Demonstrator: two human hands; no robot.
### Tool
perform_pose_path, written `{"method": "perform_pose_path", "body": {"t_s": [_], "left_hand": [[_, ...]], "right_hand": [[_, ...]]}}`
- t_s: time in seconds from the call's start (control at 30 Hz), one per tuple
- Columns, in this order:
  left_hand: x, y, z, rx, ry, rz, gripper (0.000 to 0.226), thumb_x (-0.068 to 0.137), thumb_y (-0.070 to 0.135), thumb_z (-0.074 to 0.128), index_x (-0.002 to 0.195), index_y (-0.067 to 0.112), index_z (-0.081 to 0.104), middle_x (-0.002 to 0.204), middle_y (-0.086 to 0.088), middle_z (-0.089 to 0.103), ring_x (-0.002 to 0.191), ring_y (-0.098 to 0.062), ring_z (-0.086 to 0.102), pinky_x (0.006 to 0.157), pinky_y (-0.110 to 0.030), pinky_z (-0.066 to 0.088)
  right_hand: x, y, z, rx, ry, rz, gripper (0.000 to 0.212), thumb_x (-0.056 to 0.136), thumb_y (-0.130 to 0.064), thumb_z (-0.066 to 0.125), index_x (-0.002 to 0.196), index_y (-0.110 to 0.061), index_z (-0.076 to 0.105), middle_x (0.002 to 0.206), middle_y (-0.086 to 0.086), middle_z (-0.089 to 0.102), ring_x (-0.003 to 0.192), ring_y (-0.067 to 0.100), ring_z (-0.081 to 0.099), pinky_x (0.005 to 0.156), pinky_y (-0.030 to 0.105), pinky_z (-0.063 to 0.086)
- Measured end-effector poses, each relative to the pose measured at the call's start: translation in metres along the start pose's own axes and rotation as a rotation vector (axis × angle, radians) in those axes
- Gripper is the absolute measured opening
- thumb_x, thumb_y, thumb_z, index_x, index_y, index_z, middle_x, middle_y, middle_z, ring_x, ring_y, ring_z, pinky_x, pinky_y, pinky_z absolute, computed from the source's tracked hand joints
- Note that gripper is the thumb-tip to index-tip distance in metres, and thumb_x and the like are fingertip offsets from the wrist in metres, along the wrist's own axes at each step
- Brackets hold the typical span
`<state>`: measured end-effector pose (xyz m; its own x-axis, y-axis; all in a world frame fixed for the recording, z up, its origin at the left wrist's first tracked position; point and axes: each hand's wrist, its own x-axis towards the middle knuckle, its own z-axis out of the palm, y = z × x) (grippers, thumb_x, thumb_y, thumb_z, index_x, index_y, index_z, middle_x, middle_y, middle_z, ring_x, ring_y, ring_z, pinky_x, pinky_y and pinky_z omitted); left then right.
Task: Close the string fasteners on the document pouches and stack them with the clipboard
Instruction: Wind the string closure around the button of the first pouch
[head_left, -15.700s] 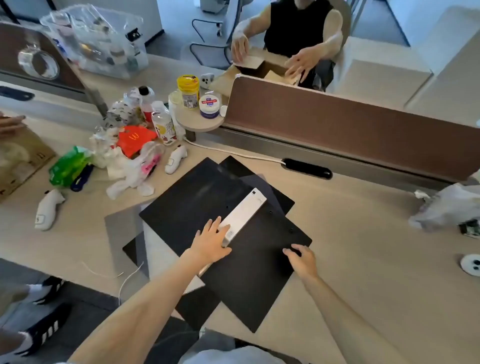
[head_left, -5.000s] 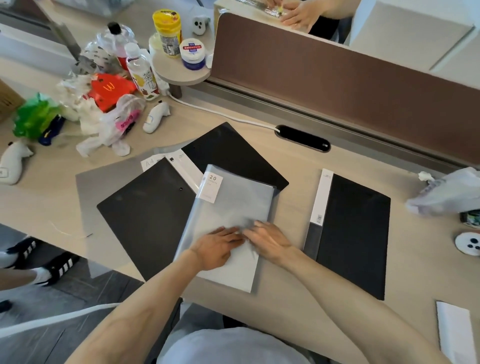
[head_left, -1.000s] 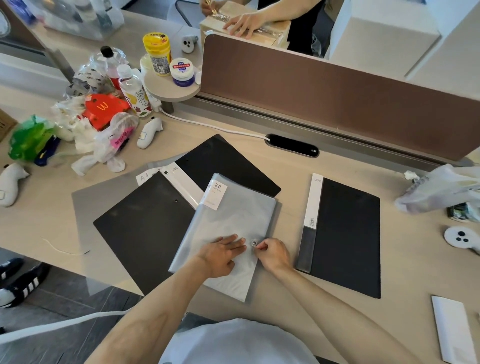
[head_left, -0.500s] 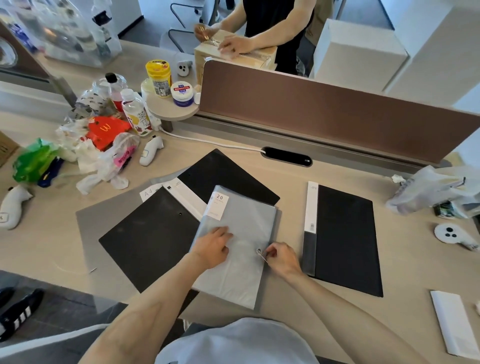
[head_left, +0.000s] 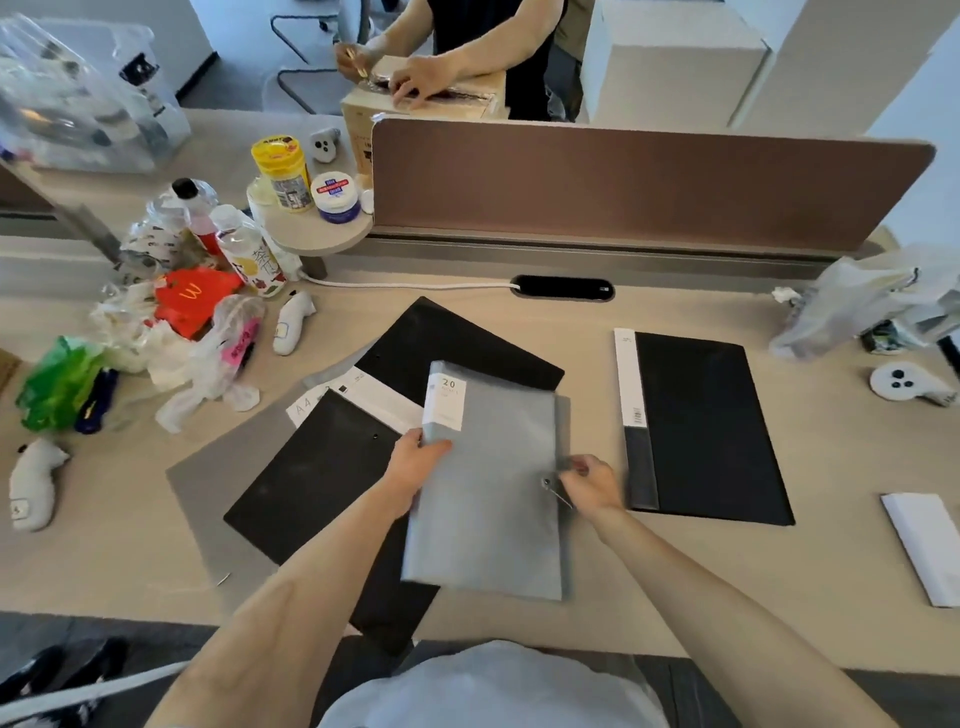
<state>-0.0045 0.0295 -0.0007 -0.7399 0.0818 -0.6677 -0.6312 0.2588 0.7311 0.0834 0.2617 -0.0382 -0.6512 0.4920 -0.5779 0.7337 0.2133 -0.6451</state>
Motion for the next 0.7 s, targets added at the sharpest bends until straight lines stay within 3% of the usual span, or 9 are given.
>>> {"method": "perform_pose_path", "body": {"t_s": [0.1, 0.2, 0.27, 0.4, 0.57, 0.7], "left_hand": [[-0.008, 0.02, 0.005, -0.111, -0.109, 0.032, 0.029, 0.086, 0.02, 0.066, 0.113, 0.013, 0.058, 0.11, -0.013, 0.067, 0.095, -0.028, 0.067, 0.081, -0.043, 0.056], [-0.009, 0.04, 0.015, -0.158, -0.183, 0.064, 0.03, 0.083, 0.023, 0.07, 0.111, 0.016, 0.061, 0.111, -0.014, 0.069, 0.1, -0.031, 0.067, 0.09, -0.05, 0.054], [-0.009, 0.051, 0.026, -0.182, -0.215, 0.091, 0.036, 0.081, 0.026, 0.071, 0.114, 0.017, 0.061, 0.112, -0.013, 0.07, 0.101, -0.031, 0.068, 0.089, -0.049, 0.055], [-0.009, 0.071, 0.068, -0.237, -0.229, 0.145, 0.04, 0.084, 0.024, 0.067, 0.121, 0.019, 0.052, 0.112, -0.011, 0.067, 0.103, -0.031, 0.066, 0.084, -0.048, 0.056], [-0.004, 0.079, 0.148, -0.064, -0.236, 0.18, 0.039, 0.09, 0.024, 0.061, 0.125, 0.016, 0.044, 0.115, -0.008, 0.062, 0.104, -0.026, 0.064, 0.089, -0.044, 0.054], [0.005, 0.084, 0.212, 0.13, -0.185, 0.184, 0.041, 0.091, 0.022, 0.058, 0.125, 0.008, 0.04, 0.116, -0.007, 0.06, 0.104, -0.024, 0.063, 0.093, -0.043, 0.053]], "right_hand": [[-0.004, 0.0, 0.001, 0.192, 0.054, 0.032, 0.026, 0.086, -0.008, 0.052, 0.11, -0.006, 0.064, 0.112, 0.011, 0.066, 0.096, 0.022, 0.057, 0.082, 0.025, 0.042], [-0.005, -0.01, -0.011, 0.388, 0.072, 0.042, 0.018, 0.094, -0.016, 0.047, 0.104, -0.011, 0.062, 0.104, 0.007, 0.06, 0.095, 0.022, 0.053, 0.084, 0.026, 0.039], [0.0, -0.015, -0.026, 0.435, 0.097, 0.028, 0.022, 0.095, -0.024, 0.045, 0.104, -0.013, 0.062, 0.107, 0.005, 0.06, 0.101, 0.024, 0.054, 0.091, 0.032, 0.042], [0.016, -0.02, -0.075, 0.484, 0.151, -0.032, 0.024, 0.092, -0.02, 0.043, 0.106, -0.015, 0.062, 0.116, 0.004, 0.059, 0.106, 0.023, 0.054, 0.091, 0.036, 0.043], [0.039, 0.002, -0.151, 0.461, 0.236, 0.005, 0.032, 0.094, -0.015, 0.042, 0.123, -0.013, 0.057, 0.118, 0.005, 0.058, 0.109, 0.023, 0.053, 0.098, 0.039, 0.045], [0.062, 0.025, -0.2, 0.371, 0.326, 0.054, 0.035, 0.09, -0.007, 0.042, 0.125, -0.008, 0.05, 0.111, 0.008, 0.056, 0.094, 0.026, 0.052, 0.079, 0.036, 0.045]]}}
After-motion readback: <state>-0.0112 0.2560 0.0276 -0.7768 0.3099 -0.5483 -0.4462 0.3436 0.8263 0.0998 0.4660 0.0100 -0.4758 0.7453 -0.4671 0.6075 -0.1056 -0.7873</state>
